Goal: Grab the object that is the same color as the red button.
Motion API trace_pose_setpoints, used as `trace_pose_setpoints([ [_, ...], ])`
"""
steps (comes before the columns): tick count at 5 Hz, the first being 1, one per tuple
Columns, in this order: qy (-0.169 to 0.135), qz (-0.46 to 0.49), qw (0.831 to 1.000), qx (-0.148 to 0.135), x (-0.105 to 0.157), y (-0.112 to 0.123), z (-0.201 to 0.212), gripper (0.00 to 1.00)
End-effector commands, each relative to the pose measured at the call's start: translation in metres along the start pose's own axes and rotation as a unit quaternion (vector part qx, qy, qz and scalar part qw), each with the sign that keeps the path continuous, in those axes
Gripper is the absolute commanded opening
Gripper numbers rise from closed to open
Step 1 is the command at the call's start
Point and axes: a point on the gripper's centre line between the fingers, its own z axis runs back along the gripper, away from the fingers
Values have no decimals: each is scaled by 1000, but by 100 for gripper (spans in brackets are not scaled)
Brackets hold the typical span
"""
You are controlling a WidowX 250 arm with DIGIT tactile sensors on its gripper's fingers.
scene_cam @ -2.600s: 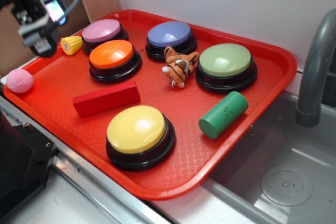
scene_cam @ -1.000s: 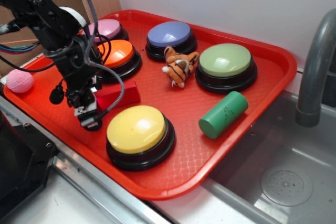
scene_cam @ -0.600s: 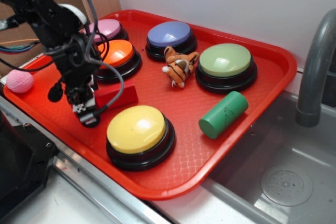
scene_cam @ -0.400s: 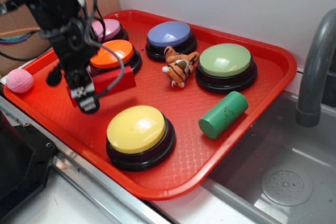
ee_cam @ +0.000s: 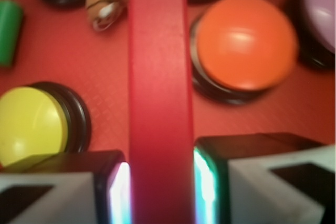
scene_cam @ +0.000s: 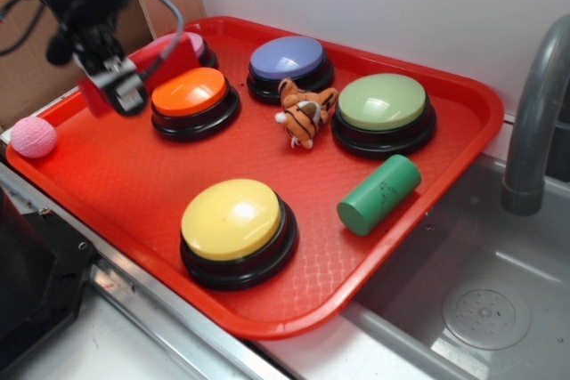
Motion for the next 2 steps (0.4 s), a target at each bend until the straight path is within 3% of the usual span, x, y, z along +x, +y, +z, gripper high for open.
trace_pose_setpoints([
  [1,-33,42,996,70,18,22,72,0],
  [2,-2,31,997,74,26,23,71,0],
])
